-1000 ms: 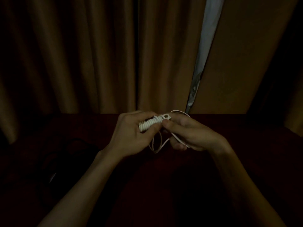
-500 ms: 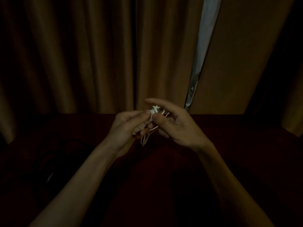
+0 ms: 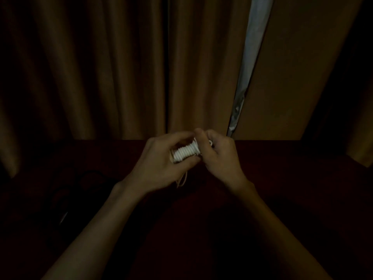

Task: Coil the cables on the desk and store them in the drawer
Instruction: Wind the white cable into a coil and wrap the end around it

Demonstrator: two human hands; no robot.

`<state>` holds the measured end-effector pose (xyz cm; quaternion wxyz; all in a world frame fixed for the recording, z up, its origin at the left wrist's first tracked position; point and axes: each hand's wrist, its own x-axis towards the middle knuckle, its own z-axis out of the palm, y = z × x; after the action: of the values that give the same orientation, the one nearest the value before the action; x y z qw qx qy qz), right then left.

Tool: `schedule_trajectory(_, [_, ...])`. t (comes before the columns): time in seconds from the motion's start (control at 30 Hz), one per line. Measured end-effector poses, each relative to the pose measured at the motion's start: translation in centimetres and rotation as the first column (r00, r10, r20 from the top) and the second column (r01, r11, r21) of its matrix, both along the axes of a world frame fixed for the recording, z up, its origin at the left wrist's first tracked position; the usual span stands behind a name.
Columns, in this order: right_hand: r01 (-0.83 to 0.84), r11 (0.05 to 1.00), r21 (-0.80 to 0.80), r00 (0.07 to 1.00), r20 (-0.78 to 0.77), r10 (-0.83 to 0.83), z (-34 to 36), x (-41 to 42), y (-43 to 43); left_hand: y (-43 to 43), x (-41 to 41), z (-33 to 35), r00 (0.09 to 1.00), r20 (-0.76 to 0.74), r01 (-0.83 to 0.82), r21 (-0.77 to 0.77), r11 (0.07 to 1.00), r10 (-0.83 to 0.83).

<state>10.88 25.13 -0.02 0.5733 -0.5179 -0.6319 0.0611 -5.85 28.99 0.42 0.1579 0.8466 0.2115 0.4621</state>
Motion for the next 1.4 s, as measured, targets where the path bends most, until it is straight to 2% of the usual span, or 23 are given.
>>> schedule_trajectory(0.03, [0.016,1.000,0.005,0.999,-0.040,-0.016,-0.1,-0.2,0.0,0.0,0.2,-0.1,0.999,0.022,-0.026,0.089,0.996,0.024])
schedule_trajectory(0.1, [0.018,1.000,-0.001,0.989,-0.148,-0.018,-0.1,-0.6,0.1,0.0,0.6,-0.4,0.998,0.058,-0.038,0.163,0.986,0.029])
schedule_trajectory(0.17, [-0.035,0.999,0.012,0.973,-0.228,0.036,0.1,-0.7,0.1,-0.2,0.8,-0.5,0.996,0.082,-0.038,0.183,0.982,0.023])
schedule_trajectory(0.27, [-0.175,0.984,-0.033,0.952,-0.262,0.161,0.7,-0.8,-0.1,-0.1,0.8,-0.5,0.992,0.118,-0.053,0.161,0.986,0.034])
schedule_trajectory(0.33, [-0.338,0.937,-0.094,0.891,-0.352,0.286,1.1,-0.8,-0.4,0.3,0.3,-0.3,0.985,0.168,-0.042,0.069,0.997,0.030])
schedule_trajectory(0.4, [-0.452,0.882,-0.133,0.849,-0.367,0.380,1.3,-0.7,-0.8,0.5,-0.2,0.0,0.975,0.222,0.003,-0.076,0.997,0.014])
schedule_trajectory(0.47, [-0.487,0.862,-0.139,0.841,-0.340,0.420,1.1,-0.7,-0.9,0.4,-0.6,0.4,0.963,0.268,0.093,-0.220,0.971,-0.031])
schedule_trajectory(0.6, [-0.551,0.832,-0.067,0.770,-0.426,0.475,1.2,-0.5,-1.0,0.7,-1.2,0.9,0.955,0.266,0.231,-0.384,0.894,-0.132])
schedule_trajectory(0.73, [-0.652,0.743,-0.151,0.747,-0.298,0.595,1.8,0.7,-1.8,0.8,-1.2,1.0,0.927,0.307,0.356,-0.530,0.770,-0.218])
schedule_trajectory(0.83, [-0.634,0.736,-0.238,0.773,-0.226,0.593,2.0,1.1,-2.0,0.8,-1.4,1.2,0.932,0.290,0.356,-0.619,0.700,-0.218])
schedule_trajectory(0.93, [-0.580,0.771,-0.262,0.814,-0.200,0.545,2.0,1.0,-2.1,0.6,-1.2,1.0,0.941,0.209,0.337,-0.677,0.654,-0.268])
schedule_trajectory(1.07, [-0.503,0.828,-0.247,0.862,-0.207,0.462,2.0,0.3,-2.1,0.3,-0.9,1.1,0.935,0.200,0.346,-0.707,0.617,-0.294])
schedule_trajectory(1.27, [-0.366,0.901,-0.232,0.919,-0.240,0.312,1.4,0.0,-1.2,0.7,-0.8,0.7,0.950,0.134,0.299,-0.638,0.709,-0.280])
schedule_trajectory(1.33, [-0.308,0.927,-0.217,0.936,-0.245,0.253,1.1,0.2,-0.9,0.6,-0.9,0.7,0.954,0.153,0.297,-0.614,0.731,-0.258])
schedule_trajectory(1.4, [-0.260,0.948,-0.185,0.946,-0.245,0.212,1.1,0.0,-0.8,0.1,-1.0,1.0,0.972,0.124,0.234,-0.466,0.854,-0.199])
